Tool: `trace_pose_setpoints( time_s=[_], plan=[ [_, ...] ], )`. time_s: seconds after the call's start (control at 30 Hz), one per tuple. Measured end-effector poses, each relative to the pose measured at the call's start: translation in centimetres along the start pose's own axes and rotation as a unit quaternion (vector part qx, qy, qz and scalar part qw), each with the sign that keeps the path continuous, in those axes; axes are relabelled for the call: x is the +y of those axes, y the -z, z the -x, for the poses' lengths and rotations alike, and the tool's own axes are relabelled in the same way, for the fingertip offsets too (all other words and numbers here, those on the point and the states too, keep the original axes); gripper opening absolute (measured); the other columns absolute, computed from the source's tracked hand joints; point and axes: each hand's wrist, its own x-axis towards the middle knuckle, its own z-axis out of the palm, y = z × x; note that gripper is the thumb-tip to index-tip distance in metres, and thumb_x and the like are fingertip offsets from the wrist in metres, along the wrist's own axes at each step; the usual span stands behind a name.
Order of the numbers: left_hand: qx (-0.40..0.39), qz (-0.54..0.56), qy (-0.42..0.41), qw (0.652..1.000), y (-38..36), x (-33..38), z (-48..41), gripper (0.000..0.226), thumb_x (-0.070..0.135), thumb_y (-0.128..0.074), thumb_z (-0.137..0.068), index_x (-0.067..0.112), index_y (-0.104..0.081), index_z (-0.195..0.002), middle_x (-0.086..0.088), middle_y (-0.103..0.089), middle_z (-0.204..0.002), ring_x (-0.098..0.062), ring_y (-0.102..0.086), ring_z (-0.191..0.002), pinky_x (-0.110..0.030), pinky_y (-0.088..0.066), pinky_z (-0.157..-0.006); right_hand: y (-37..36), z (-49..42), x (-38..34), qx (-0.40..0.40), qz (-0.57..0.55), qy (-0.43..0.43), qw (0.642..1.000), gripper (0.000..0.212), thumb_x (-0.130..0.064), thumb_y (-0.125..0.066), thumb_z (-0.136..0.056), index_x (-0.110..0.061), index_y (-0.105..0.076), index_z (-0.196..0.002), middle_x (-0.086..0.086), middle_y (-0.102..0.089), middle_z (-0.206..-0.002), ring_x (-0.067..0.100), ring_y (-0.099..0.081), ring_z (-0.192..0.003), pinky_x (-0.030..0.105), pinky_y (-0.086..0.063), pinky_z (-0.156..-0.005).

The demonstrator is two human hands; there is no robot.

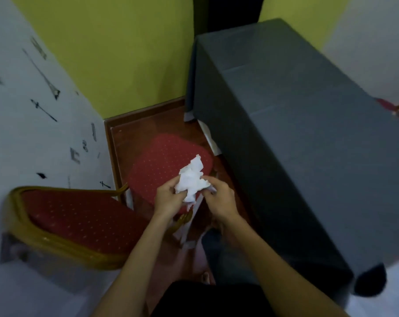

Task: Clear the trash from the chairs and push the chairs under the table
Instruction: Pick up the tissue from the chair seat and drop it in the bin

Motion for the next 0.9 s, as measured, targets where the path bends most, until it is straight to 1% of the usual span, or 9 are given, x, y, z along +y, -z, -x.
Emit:
trace_pose_setpoints(
  time_s=[0.1, 0.2, 0.27, 0.37, 0.43, 0.5, 0.6, 0.77, 0.9],
  plan=[
    [-0.033, 0.003, -0.003, 0.999, -1.8, 1.1, 3.2, 0.043, -0.002, -0.079, -0.075, 0.028, -0.076, -0.105, 0.004, -0.079, -0.101, -0.016, -0.075, -0.093, -0.035, -0.063, -0.077, 3.3, 3.1, 0.1, 0.006, -0.009, -0.01, 1.0, 0.034, -0.015, -0.059, -0.098, -0.024, -0.067, -0.129, -0.006, -0.069, -0.122, 0.004, -0.061, -0.104, 0.016, -0.046, -0.086],
    [-0.071, -0.016, -0.024, 0.997, -3.9, 1.9, 5.1, 0.047, -0.001, -0.078, -0.076, 0.018, -0.073, -0.119, -0.001, -0.079, -0.102, -0.016, -0.076, -0.089, -0.03, -0.062, -0.068, 6.5, 5.4, 0.8, 0.038, -0.004, -0.017, 0.999, 0.034, -0.017, -0.062, -0.096, -0.025, -0.068, -0.129, -0.003, -0.07, -0.126, 0.011, -0.062, -0.114, 0.023, -0.046, -0.093],
    [-0.085, -0.039, -0.036, 0.995, -5.7, 2.5, 6.1, 0.038, 0.0, -0.076, -0.078, 0.02, -0.076, -0.111, -0.001, -0.08, -0.096, -0.016, -0.077, -0.085, -0.031, -0.063, -0.067, 8.4, 6.6, 1.4, 0.067, -0.022, -0.024, 0.997, 0.032, -0.018, -0.063, -0.096, -0.025, -0.069, -0.127, -0.003, -0.071, -0.124, 0.012, -0.063, -0.113, 0.024, -0.047, -0.091],
    [-0.129, -0.088, -0.056, 0.986, -9.2, 3.5, 7.3, 0.027, 0.007, -0.077, -0.076, 0.028, -0.079, -0.091, 0.001, -0.081, -0.087, -0.022, -0.077, -0.087, -0.046, -0.064, -0.077, 11.5, 8.4, 2.4, 0.113, -0.063, -0.034, 0.991, 0.029, -0.019, -0.059, -0.099, -0.025, -0.07, -0.125, -0.004, -0.071, -0.119, 0.011, -0.064, -0.106, 0.02, -0.048, -0.081],
    [-0.158, -0.109, -0.075, 0.979, -12.2, 4.2, 8.1, 0.026, 0.012, -0.078, -0.074, 0.029, -0.08, -0.093, -0.001, -0.08, -0.087, -0.024, -0.077, -0.087, -0.052, -0.063, -0.078, 13.9, 9.6, 3.4, 0.152, -0.075, -0.035, 0.985, 0.027, -0.018, -0.057, -0.1, -0.027, -0.072, -0.121, -0.006, -0.072, -0.112, 0.007, -0.065, -0.097, 0.014, -0.046, -0.073],
    [-0.182, -0.12, -0.087, 0.972, -15.6, 4.7, 8.9, 0.028, 0.014, -0.077, -0.074, 0.034, -0.079, -0.093, 0.0, -0.08, -0.09, -0.027, -0.077, -0.091, -0.055, -0.062, -0.079, 16.7, 10.5, 4.6, 0.187, -0.094, -0.046, 0.977, 0.026, -0.018, -0.057, -0.1, -0.028, -0.073, -0.118, -0.008, -0.072, -0.108, 0.005, -0.066, -0.094, 0.016, -0.05, -0.074],
    [-0.226, -0.129, -0.094, 0.961, -21.6, 5.2, 10.3, 0.031, 0.013, -0.078, -0.075, 0.031, -0.077, -0.101, 0.004, -0.08, -0.094, -0.022, -0.076, -0.094, -0.05, -0.062, -0.082, 22.2, 12.0, 6.9, 0.232, -0.128, -0.073, 0.962, 0.027, -0.017, -0.058, -0.097, -0.033, -0.076, -0.109, -0.008, -0.075, -0.105, 0.012, -0.069, -0.098, 0.035, -0.06, -0.086],
    [-0.277, -0.098, -0.072, 0.953, -33.1, 5.4, 13.6, 0.044, 0.013, -0.081, -0.076, 0.023, -0.071, -0.118, 0.003, -0.078, -0.105, -0.017, -0.075, -0.097, -0.046, -0.063, -0.081, 32.5, 14.8, 12.0, 0.278, -0.146, -0.091, 0.945, 0.023, -0.015, -0.061, -0.095, -0.029, -0.077, -0.103, -0.006, -0.076, -0.101, 0.015, -0.071, -0.095, 0.03, -0.058, -0.08],
    [-0.303, -0.05, -0.06, 0.95, -42.5, 4.8, 16.7, 0.047, 0.002, -0.077, -0.08, 0.035, -0.066, -0.112, 0.012, -0.076, -0.1, -0.005, -0.075, -0.089, -0.032, -0.063, -0.071, 39.0, 16.6, 17.7, 0.314, -0.168, -0.133, 0.925, 0.019, -0.018, -0.061, -0.093, -0.025, -0.076, -0.102, -0.004, -0.076, -0.096, 0.017, -0.071, -0.089, 0.034, -0.058, -0.076]
  ],
)
